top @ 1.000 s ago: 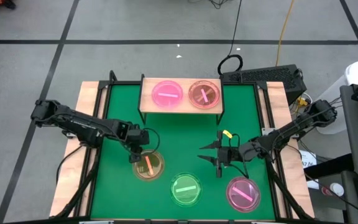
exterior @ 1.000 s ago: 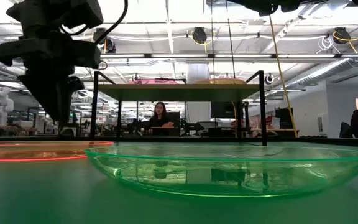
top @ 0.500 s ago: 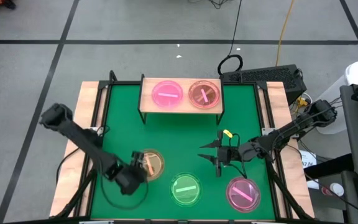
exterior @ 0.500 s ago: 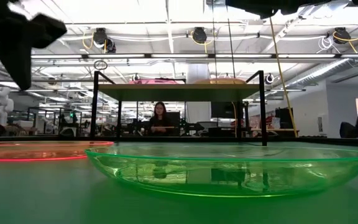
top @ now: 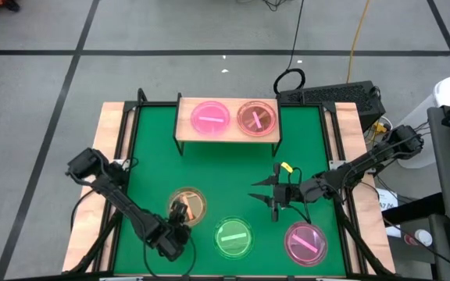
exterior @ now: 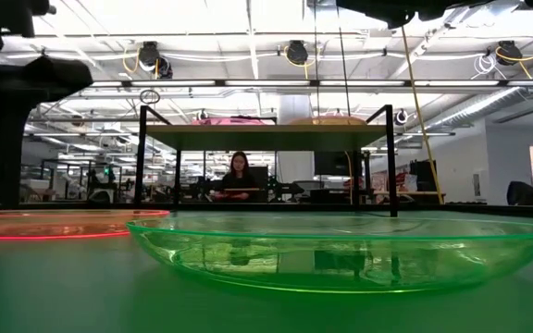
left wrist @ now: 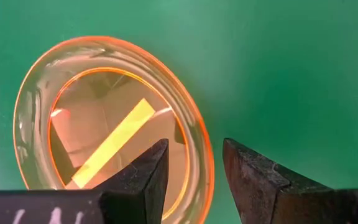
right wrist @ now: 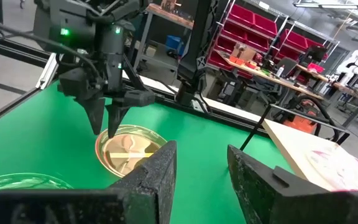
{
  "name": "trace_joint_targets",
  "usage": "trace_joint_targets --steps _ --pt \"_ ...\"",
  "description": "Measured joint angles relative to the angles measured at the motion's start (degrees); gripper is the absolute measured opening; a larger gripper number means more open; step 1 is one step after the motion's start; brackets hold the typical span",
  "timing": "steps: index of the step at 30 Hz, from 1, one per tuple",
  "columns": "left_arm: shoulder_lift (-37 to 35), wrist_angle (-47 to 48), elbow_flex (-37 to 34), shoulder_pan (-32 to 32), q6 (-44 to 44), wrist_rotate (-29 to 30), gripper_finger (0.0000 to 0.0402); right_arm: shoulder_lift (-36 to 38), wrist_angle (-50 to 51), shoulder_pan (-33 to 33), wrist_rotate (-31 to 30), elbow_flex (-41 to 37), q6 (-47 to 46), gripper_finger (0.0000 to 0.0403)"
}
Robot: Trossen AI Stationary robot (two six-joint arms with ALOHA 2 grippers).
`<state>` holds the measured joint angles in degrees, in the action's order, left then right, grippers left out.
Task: Place and stack plates onto a shelf
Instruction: Stack the orange plate on top of the pink plate on the shelf
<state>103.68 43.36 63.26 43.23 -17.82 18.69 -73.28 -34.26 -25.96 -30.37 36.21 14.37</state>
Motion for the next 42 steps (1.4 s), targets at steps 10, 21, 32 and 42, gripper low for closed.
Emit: trace_joint_targets --steps 10,21,32,42 --pt "1.4 -0.4 -1.4 -1.0 -4.6 1.3 0.0158 0.0 0.1 0.0 0.1 0.0 0.1 0.0128" --pt "3.6 -1.1 -1.3 -0.5 -7.9 2.5 0.0042 0.0 0.2 0.0 0.1 0.0 0.2 0.0128" --pt "-7.5 4.9 -1.0 -1.9 -8.0 11.8 0.0004 0.0 0.0 0.0 0.1 0.0 0.0 0.0128" --pt "-22.5 9.0 -0.9 -12.0 13.4 27.9 0.0002 0.0 -0.1 0.0 0.1 0.0 0.7 0.0128"
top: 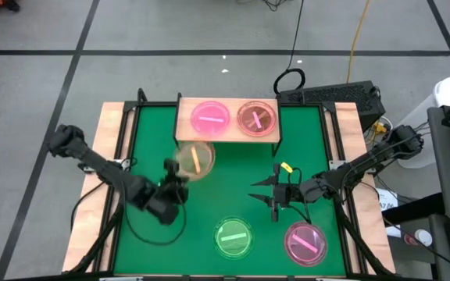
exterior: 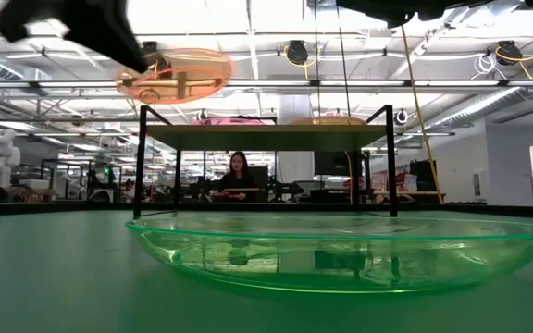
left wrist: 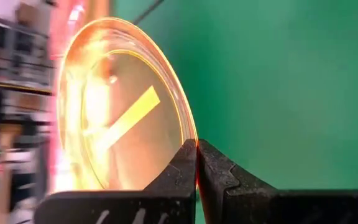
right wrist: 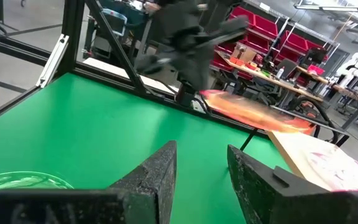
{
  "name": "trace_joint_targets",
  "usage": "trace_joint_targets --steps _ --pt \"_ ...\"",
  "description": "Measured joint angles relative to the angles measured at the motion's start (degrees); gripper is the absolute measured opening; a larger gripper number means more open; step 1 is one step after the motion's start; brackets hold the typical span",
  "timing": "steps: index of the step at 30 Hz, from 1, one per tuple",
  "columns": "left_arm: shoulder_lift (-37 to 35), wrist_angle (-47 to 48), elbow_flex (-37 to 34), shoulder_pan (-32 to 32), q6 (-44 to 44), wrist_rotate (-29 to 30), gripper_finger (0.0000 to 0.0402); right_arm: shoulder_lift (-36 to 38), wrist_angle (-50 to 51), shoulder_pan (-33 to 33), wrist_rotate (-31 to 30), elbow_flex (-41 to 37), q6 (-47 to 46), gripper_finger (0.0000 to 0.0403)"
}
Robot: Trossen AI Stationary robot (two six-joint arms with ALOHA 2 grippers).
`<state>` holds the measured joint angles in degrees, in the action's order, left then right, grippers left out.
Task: Place and stack plates onto a shelf
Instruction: Stack the orange plate on top of the pink plate on the shelf
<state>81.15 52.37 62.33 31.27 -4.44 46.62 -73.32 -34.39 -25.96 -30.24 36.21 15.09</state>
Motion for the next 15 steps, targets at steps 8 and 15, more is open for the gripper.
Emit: trace_joint_targets --steps 8,15 --pt "-3.2 -12.4 0.0 -20.2 30.8 -2.3 0.0002 0.0 -0.1 0.0 0.0 0.0 0.3 0.0128" --pt "-3.1 -23.1 0.0 -34.0 45.2 -12.9 0.0009 0.0 0.0 0.0 0.0 0.0 0.1 0.0128"
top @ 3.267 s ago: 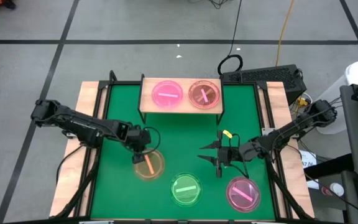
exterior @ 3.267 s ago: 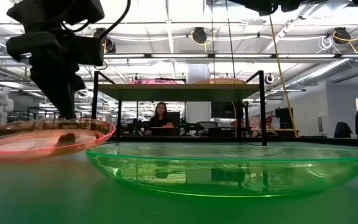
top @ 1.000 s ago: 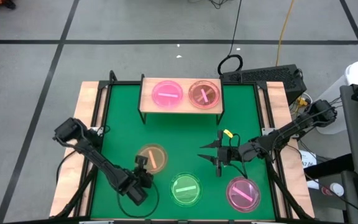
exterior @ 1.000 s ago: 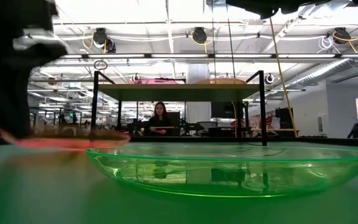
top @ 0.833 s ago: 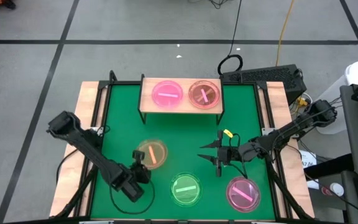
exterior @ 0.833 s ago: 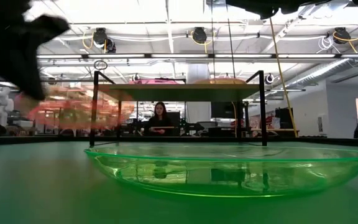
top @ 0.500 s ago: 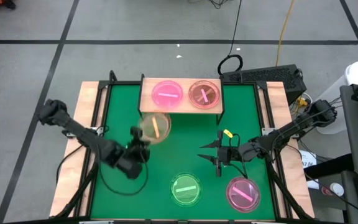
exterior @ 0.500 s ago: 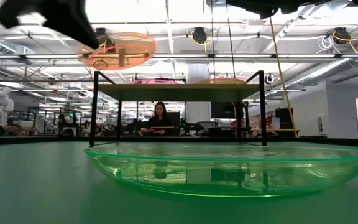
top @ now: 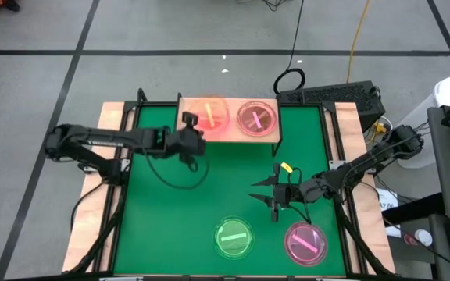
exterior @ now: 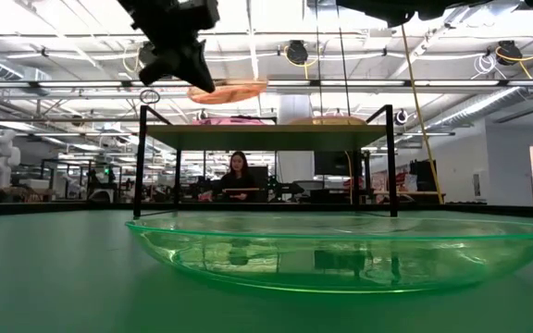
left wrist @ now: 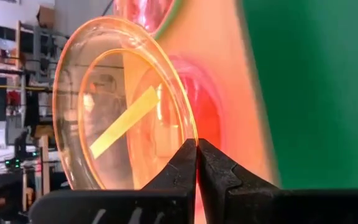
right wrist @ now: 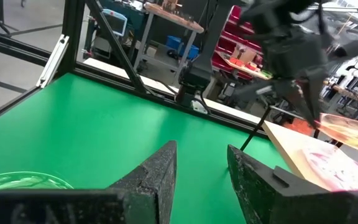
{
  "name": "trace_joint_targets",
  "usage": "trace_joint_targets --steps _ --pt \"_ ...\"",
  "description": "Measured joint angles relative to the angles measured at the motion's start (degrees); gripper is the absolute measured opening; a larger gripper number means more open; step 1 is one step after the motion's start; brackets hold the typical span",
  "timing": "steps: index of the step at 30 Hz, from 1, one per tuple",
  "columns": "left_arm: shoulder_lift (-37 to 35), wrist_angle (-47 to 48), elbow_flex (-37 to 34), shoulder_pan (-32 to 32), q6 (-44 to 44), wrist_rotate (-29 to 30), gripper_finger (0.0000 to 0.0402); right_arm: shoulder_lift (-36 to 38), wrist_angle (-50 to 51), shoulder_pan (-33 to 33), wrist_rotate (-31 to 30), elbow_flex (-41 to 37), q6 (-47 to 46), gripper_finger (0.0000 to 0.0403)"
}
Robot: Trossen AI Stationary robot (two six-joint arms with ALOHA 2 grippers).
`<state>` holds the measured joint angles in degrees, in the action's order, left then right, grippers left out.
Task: Place and stack plates onto a shelf
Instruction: Stack the orange plate on top of the pink plate on the shelf
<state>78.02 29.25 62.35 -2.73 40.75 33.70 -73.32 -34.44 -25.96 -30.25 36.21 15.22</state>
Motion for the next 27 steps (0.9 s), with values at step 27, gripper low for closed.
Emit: trace_joint_targets --steps 27 --pt "4.1 0.5 0.1 -7.7 5.4 -7.4 0.0094 0.0 1.3 0.0 0.0 0.0 -1.1 0.0128"
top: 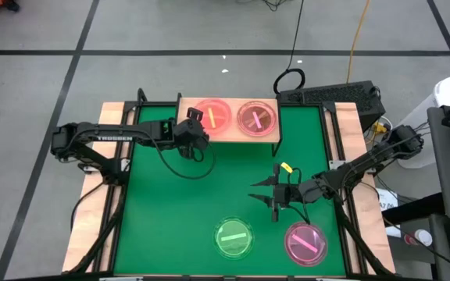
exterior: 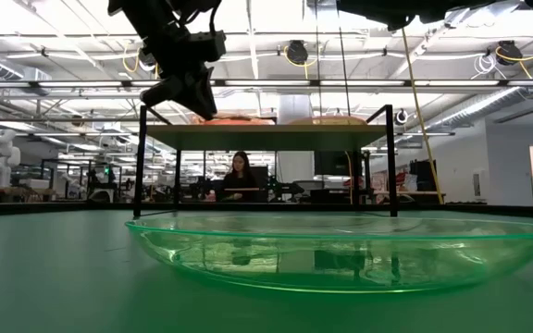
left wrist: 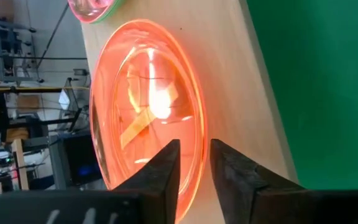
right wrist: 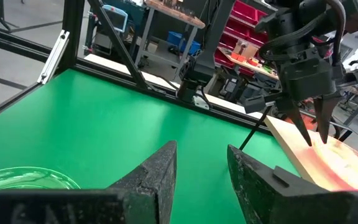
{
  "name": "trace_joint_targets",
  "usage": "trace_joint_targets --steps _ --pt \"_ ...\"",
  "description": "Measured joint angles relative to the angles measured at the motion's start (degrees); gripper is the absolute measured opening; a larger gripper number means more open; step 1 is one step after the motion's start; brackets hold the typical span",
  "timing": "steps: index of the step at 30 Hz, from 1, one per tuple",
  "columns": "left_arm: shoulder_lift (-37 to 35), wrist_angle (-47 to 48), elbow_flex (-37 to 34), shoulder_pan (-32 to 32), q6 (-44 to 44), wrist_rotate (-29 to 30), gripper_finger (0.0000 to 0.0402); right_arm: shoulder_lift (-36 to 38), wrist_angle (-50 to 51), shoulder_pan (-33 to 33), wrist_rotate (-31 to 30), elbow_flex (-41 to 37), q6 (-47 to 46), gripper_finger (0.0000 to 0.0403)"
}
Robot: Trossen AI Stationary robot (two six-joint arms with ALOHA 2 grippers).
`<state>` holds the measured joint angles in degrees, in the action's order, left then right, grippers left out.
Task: Place and stack plates onto a shelf
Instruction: Stack the orange plate on top of the pink plate on the shelf, then stack the pink plate on top of the yellow plate on the shelf
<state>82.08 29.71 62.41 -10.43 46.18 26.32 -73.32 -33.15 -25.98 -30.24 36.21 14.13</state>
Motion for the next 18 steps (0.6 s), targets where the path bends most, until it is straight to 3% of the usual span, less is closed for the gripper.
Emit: trace_joint_targets --steps 7,13,18 --pt "-2.3 -2.9 0.0 2.6 0.6 5.2 0.0113 0.0 -0.5 0.0 -0.1 0.0 0.1 0.0128" --pt "-8.9 -6.0 0.0 7.4 -0.9 9.6 0.0113 3.5 -0.4 0.0 -0.2 0.0 0.2 0.0128" --pt "-15.8 -7.6 0.0 12.5 -12.4 5.1 0.0113 7.0 15.3 0.0 -3.3 5.7 -0.8 0.0128"
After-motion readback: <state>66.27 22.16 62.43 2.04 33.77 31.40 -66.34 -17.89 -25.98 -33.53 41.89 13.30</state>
